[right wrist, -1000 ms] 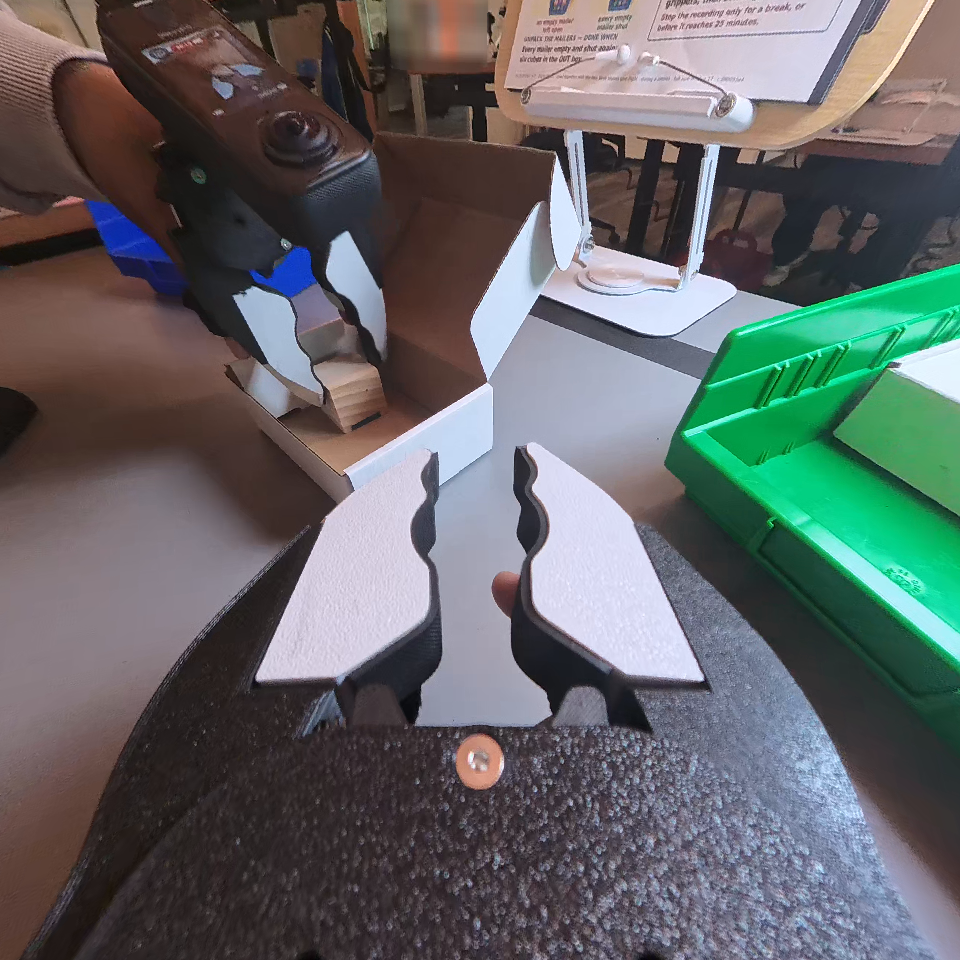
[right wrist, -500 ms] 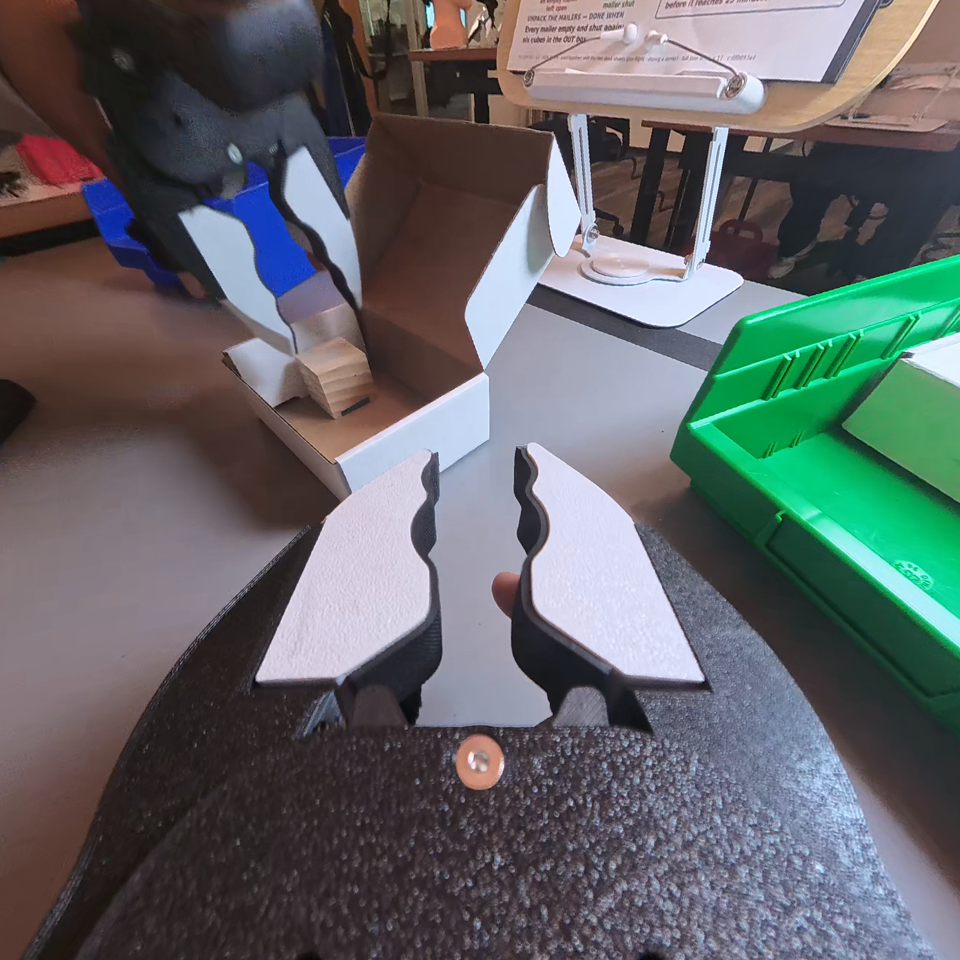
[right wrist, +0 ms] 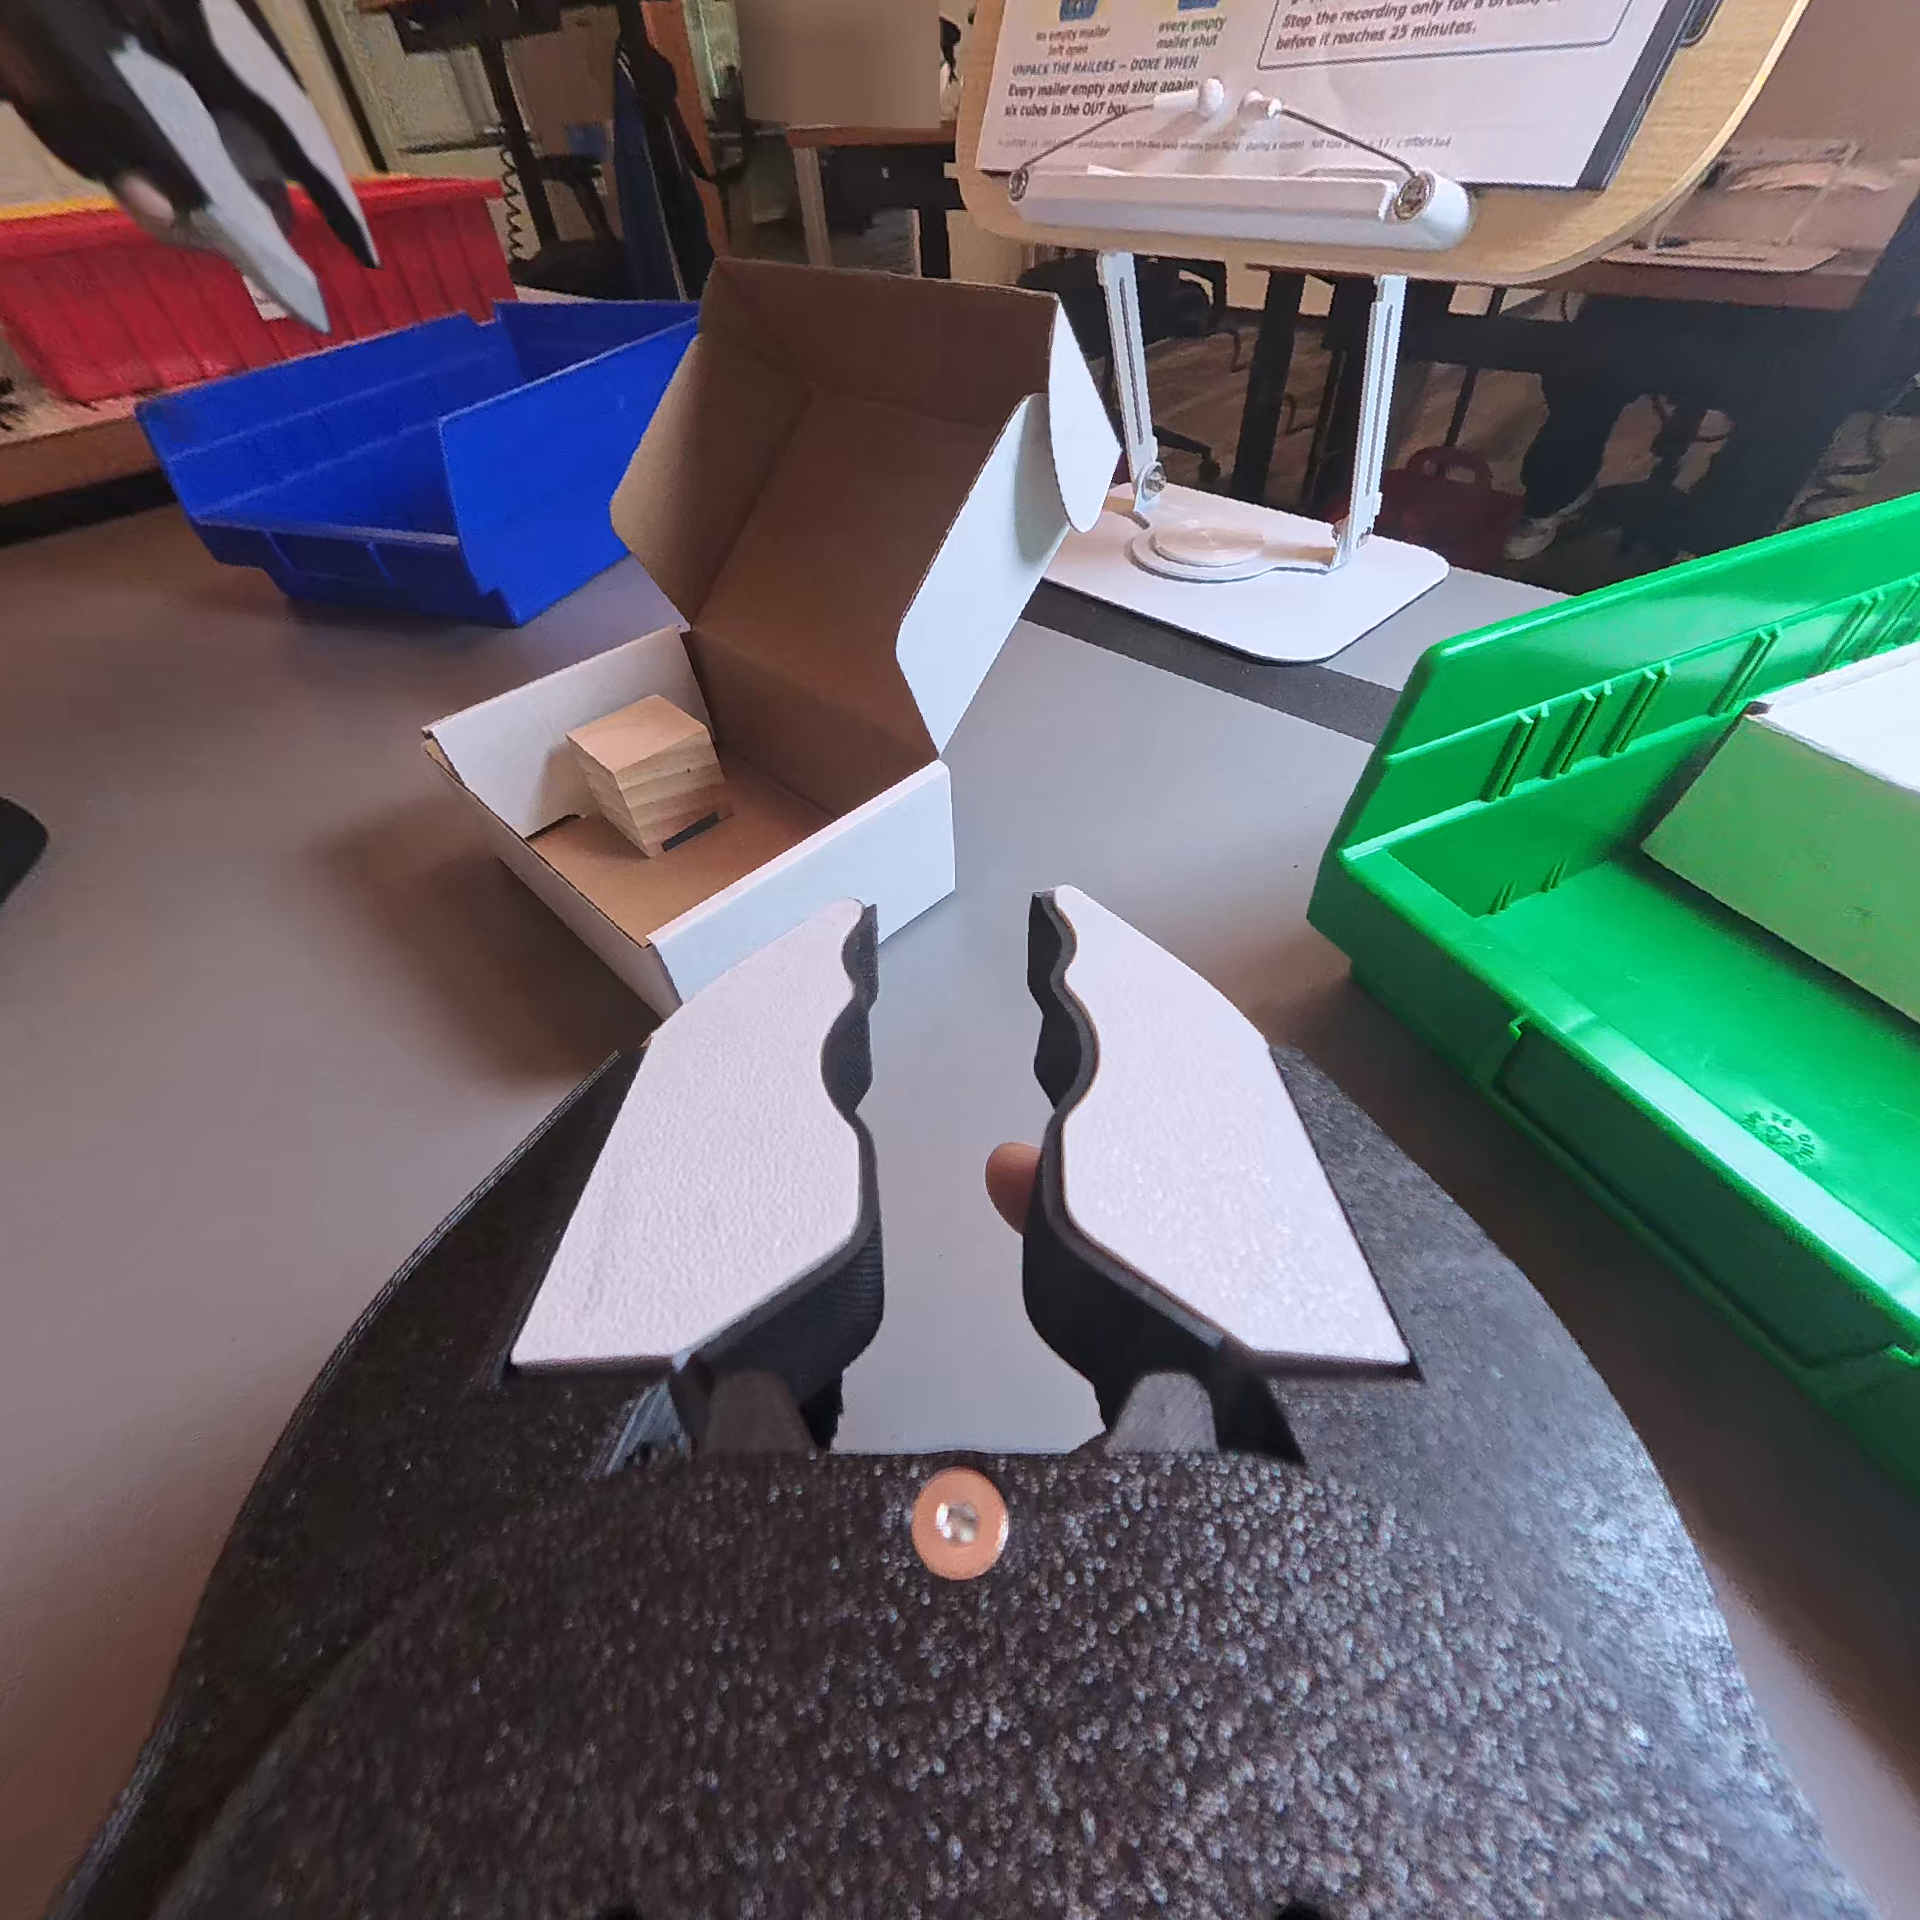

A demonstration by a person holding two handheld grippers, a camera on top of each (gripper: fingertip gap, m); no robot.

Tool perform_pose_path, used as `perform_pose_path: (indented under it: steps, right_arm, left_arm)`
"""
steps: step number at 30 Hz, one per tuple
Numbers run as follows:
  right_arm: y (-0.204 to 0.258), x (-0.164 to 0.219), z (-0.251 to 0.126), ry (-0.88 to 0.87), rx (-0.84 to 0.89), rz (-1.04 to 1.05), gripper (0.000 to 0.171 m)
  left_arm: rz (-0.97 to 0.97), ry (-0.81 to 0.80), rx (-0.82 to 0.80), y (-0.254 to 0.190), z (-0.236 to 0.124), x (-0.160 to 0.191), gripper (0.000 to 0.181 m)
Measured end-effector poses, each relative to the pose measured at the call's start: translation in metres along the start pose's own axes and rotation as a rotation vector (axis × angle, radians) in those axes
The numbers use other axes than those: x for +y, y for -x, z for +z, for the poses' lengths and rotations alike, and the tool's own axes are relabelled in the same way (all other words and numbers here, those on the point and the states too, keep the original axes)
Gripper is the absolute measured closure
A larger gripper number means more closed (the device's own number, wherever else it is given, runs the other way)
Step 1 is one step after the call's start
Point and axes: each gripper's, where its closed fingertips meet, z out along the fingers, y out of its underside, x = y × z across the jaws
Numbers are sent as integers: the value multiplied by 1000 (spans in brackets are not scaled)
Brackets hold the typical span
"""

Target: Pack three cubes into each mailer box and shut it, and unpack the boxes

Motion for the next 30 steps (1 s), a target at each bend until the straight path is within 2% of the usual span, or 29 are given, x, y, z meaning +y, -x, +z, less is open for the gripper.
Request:
perform_pose_path:
  steps: [1,5,12,19,22,26,30]
  right_arm:
    - [-1,1,0,2,2,3,144]
    - [-5,7,4,29,21,12,144]
    - [-9,15,9,61,48,32,143]
    - [-14,21,12,79,60,50,144]
    - [-16,22,12,81,63,58,144]
    - [-19,23,12,83,69,63,144]
    - [-20,24,12,83,69,72,144]
  left_arm:
    - [-12,49,0,5,14,18,131]
    - [-46,77,127,-6,53,42,132]
    - [-175,59,416,-38,83,27,125]
    - [-277,129,525,-44,103,33,127]
    - [-286,143,525,-46,109,35,129]
    - [-208,135,457,-44,117,33,152]
    - [-167,83,362,-24,115,22,152]
